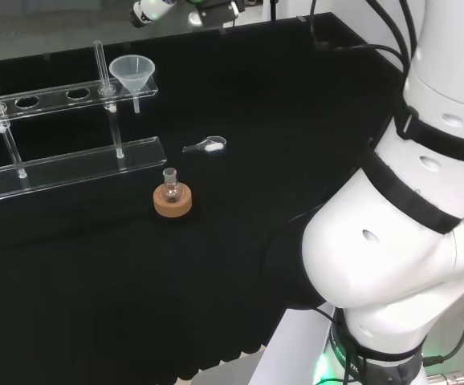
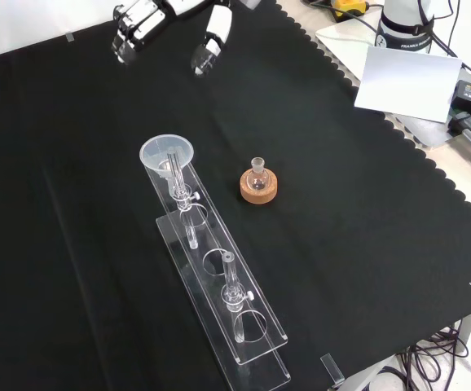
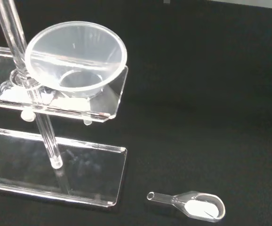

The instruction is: Pick up the funnel from the transparent funnel stand.

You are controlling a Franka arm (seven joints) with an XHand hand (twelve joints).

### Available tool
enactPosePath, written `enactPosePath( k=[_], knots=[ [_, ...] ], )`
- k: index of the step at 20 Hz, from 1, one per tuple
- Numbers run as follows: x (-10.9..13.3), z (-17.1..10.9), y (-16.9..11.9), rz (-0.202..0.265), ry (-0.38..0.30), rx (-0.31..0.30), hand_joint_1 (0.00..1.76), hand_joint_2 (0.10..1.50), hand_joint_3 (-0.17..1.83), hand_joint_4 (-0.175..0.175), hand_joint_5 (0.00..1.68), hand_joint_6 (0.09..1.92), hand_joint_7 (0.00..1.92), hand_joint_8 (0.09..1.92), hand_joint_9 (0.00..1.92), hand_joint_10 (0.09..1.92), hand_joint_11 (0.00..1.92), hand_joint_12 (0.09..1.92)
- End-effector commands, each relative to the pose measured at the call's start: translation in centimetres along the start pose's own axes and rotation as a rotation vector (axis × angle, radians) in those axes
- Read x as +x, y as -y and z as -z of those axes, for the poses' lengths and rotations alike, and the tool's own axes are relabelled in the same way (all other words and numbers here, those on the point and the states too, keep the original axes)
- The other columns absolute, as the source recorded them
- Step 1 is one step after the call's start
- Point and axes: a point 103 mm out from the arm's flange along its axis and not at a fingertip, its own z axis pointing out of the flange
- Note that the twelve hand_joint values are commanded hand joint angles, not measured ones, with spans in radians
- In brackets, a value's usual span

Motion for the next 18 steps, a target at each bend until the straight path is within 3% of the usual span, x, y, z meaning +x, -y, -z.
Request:
enactPosePath(
  k=[1, 3, 12, 15, 18],
  knots=[
    [2.9, -3.2, -3.2, 0.007, 0.047, 0.091, 0.37, 0.94, 0.26, 0.006, 0.19, 0.09, 0.03, 0.56, 0.19, 0.7, 0.05, 1.42],
    [3.3, -3.9, -3.6, 0.004, 0.065, 0.122, 0.38, 0.94, 0.26, 0.002, 0.19, 0.09, 0.03, 0.57, 0.18, 0.7, 0.05, 1.42],
    [4.8, -5.6, -4.7, 0.015, 0.093, 0.161, 0.44, 0.9, 0.25, -0.012, 0.17, 0.09, 0.03, 0.59, 0.16, 0.71, 0.04, 1.43],
    [4.8, -6.0, -5.0, 0.026, 0.097, 0.211, 0.5, 0.85, 0.23, -0.017, 0.16, 0.09, 0.01, 0.61, 0.16, 0.74, 0.06, 1.44],
    [5.2, -6.5, -5.5, 0.035, 0.108, 0.277, 0.55, 0.79, 0.22, -0.026, 0.08, 0.09, 0.0, 0.49, 0.1, 0.77, 0.09, 1.46]
  ],
)
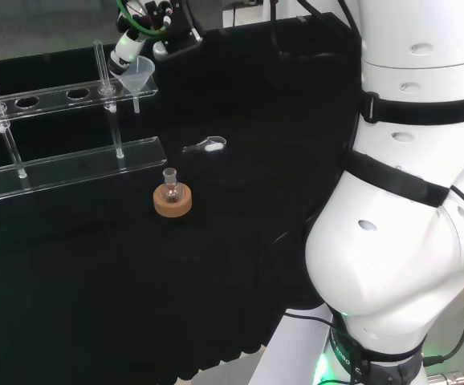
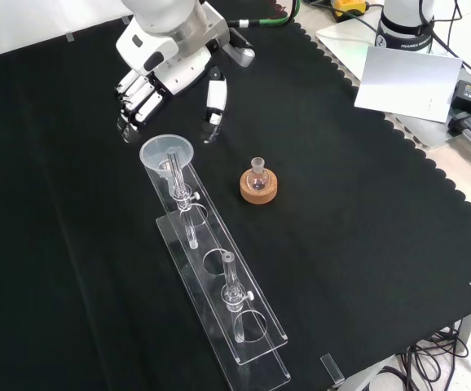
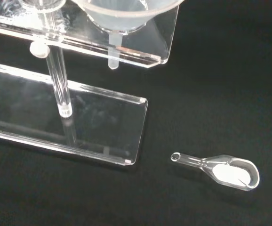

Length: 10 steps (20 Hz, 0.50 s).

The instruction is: Pick up the funnel from the transparent funnel stand.

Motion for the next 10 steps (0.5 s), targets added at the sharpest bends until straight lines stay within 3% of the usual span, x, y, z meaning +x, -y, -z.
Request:
enactPosePath(
  k=[1, 5, 10],
  knots=[
    [0.5, -0.6, -0.9, 0.02, 0.017, 0.1, 0.56, 0.78, 0.22, -0.027, 0.06, 0.09, 0.0, 0.43, 0.07, 0.78, 0.1, 1.46],
    [1.0, -1.0, -1.7, 0.021, 0.032, 0.118, 0.57, 0.75, 0.22, -0.03, 0.01, 0.09, 0.0, 0.3, 0.03, 0.81, 0.16, 1.48],
    [0.9, -1.9, -2.3, -0.003, 0.039, 0.113, 0.62, 0.73, 0.21, -0.044, 0.02, 0.09, 0.0, 0.33, 0.07, 0.84, 0.23, 1.48]
  ],
)
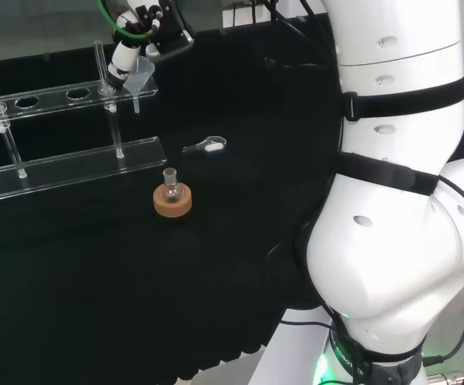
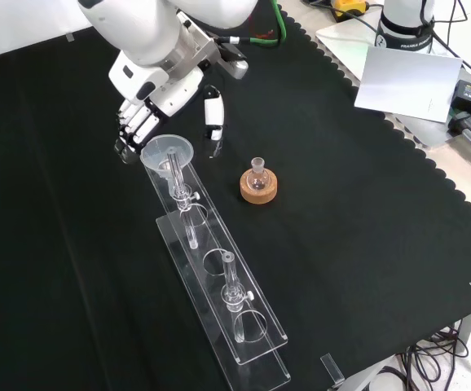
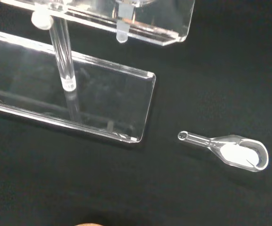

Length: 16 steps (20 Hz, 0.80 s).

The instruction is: Pick up the funnel from the transparent funnel stand.

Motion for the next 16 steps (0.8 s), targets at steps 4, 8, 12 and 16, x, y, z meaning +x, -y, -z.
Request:
enactPosePath(
  k=[4, 8, 12, 16],
  knots=[
    [0.1, -1.0, -0.9, -0.021, 0.032, -0.017, 0.67, 0.72, 0.23, -0.055, 0.08, 0.09, 0.0, 0.47, 0.14, 0.83, 0.28, 1.47],
    [0.5, -1.4, -1.6, -0.005, 0.045, -0.022, 0.7, 0.71, 0.25, -0.057, 0.14, 0.09, 0.0, 0.6, 0.22, 0.8, 0.31, 1.45],
    [0.4, -1.7, -1.7, -0.016, 0.053, -0.018, 0.72, 0.71, 0.26, -0.056, 0.17, 0.09, 0.03, 0.65, 0.27, 0.78, 0.32, 1.44],
    [0.6, -1.9, -2.1, -0.039, 0.065, -0.018, 0.73, 0.71, 0.3, -0.053, 0.24, 0.09, 0.1, 0.69, 0.36, 0.73, 0.34, 1.43]
  ],
)
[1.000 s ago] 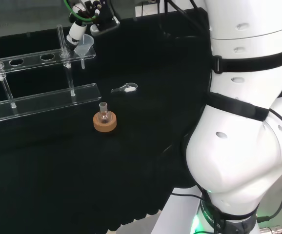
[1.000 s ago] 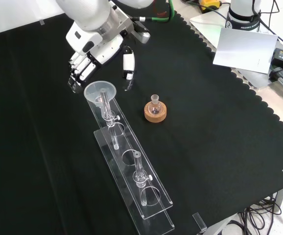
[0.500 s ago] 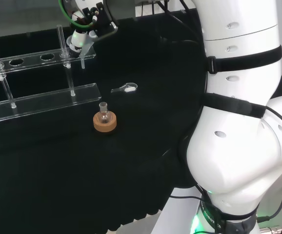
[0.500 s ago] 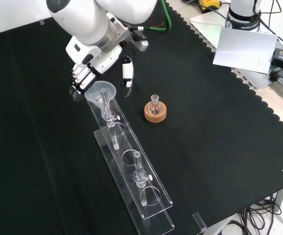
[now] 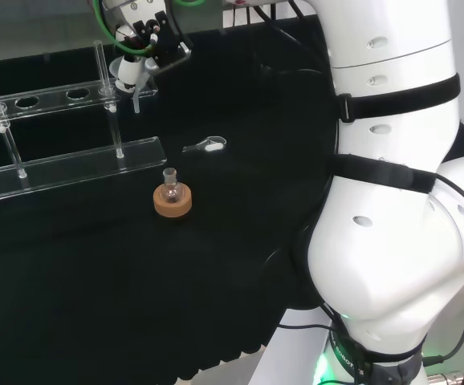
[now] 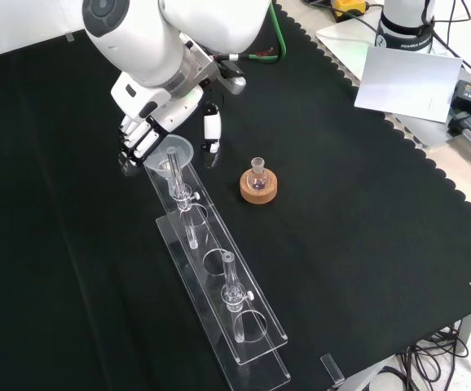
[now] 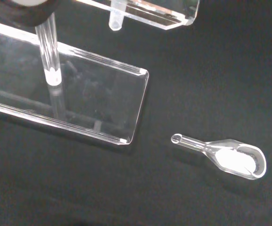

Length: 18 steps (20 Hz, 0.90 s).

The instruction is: Pick up the funnel from the transparent funnel stand.

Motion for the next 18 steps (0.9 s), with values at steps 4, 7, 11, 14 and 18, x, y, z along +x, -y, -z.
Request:
enactPosePath(
  k=[4, 7, 11, 14, 18],
  knots=[
    [0.1, -0.2, -0.1, -0.067, 0.024, -0.053, 0.72, 0.74, 0.4, -0.053, 0.4, 0.09, 0.32, 0.71, 0.56, 0.65, 0.39, 1.38],
    [0.3, 0.5, 0.4, -0.107, 0.061, -0.123, 0.73, 0.78, 0.45, -0.054, 0.52, 0.09, 0.48, 0.72, 0.72, 0.59, 0.47, 1.32],
    [0.0, 2.6, 2.2, -0.125, 0.082, -0.188, 0.74, 0.83, 0.48, -0.051, 0.66, 0.16, 0.6, 0.73, 0.84, 0.55, 0.57, 1.27],
    [-0.4, 4.5, 4.4, -0.137, 0.079, -0.206, 0.74, 0.83, 0.5, -0.049, 0.66, 0.28, 0.62, 0.72, 0.89, 0.52, 0.6, 1.25],
    [-0.3, 5.7, 6.7, -0.148, 0.086, -0.23, 0.75, 0.83, 0.51, -0.05, 0.59, 0.46, 0.63, 0.73, 0.91, 0.5, 0.61, 1.25]
  ],
)
